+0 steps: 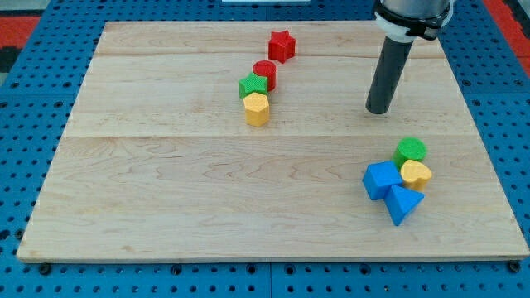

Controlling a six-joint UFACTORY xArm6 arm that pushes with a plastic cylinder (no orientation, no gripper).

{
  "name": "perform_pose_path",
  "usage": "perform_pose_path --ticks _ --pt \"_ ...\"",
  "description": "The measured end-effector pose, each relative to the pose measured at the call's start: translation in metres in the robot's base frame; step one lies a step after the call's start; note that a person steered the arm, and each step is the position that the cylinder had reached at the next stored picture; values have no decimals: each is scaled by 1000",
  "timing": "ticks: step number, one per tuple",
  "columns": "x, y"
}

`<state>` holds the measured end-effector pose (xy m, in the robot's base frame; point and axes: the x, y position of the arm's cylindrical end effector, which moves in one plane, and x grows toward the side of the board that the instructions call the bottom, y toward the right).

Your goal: Separate both the red blocks from each other

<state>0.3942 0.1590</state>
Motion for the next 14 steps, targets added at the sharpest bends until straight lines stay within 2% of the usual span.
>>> perform_pose_path --ticks 3,5,6,7,8,9,11,12,13,14 --pt "-18 0" --pt "-134 -1" --pt "-177 -59" --pt "-195 -114" --pt "-130 -142" --pt "-74 -147" --pt "-31 -144" --pt "2 -112" --pt "18 -96" --pt "-19 -115"
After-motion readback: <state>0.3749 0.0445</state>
